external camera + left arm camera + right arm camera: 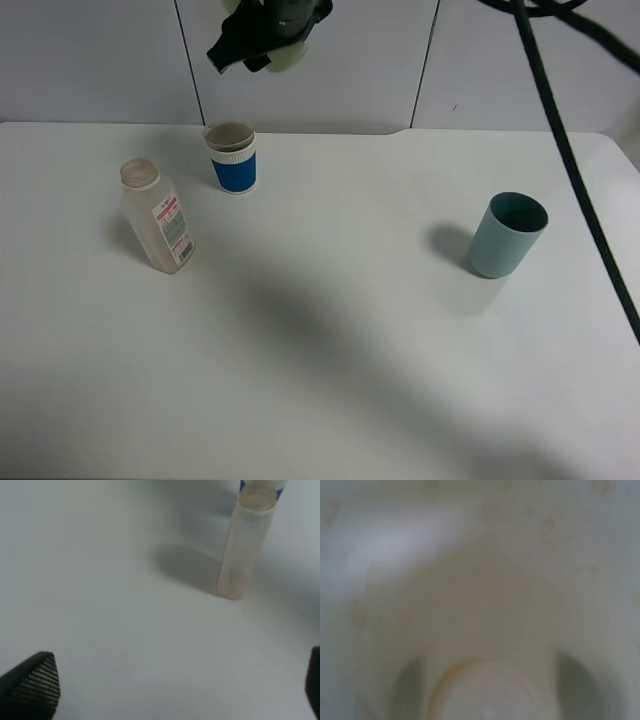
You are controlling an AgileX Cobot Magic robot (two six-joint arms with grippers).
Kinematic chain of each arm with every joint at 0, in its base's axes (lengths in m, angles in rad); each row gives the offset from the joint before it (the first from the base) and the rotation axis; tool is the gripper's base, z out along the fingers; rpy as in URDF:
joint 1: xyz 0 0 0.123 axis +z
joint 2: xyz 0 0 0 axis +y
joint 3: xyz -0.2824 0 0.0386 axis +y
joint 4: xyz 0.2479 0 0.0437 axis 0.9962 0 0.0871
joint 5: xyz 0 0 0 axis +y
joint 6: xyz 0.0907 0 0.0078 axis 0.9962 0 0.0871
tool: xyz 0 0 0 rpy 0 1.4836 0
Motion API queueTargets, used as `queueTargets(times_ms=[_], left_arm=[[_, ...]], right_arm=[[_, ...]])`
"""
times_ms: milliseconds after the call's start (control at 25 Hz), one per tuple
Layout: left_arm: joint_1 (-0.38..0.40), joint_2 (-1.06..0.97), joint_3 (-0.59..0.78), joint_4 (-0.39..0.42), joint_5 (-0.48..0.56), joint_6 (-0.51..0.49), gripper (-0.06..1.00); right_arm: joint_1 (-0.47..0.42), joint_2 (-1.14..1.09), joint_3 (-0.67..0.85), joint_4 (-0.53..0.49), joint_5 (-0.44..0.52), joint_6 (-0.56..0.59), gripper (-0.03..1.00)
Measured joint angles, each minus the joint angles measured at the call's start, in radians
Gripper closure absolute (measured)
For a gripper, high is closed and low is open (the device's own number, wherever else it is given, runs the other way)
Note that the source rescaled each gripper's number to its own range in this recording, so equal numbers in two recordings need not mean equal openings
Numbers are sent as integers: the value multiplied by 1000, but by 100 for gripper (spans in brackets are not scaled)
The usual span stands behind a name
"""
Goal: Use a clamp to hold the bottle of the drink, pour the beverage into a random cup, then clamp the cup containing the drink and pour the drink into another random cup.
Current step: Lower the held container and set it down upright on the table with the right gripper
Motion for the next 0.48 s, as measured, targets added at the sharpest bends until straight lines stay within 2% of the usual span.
queueTargets(times_ms=[160, 360, 480], left_arm=[[0, 0, 0, 0, 0, 0, -5], [0, 0, 0, 0, 0, 0, -5], [0, 0, 0, 0, 0, 0, -5]], right_arm=[[-10, -107, 182, 186, -152, -78, 94], [-17, -245, 411, 295, -337, -107, 94], [-17, -350, 637, 348, -528, -108, 94]])
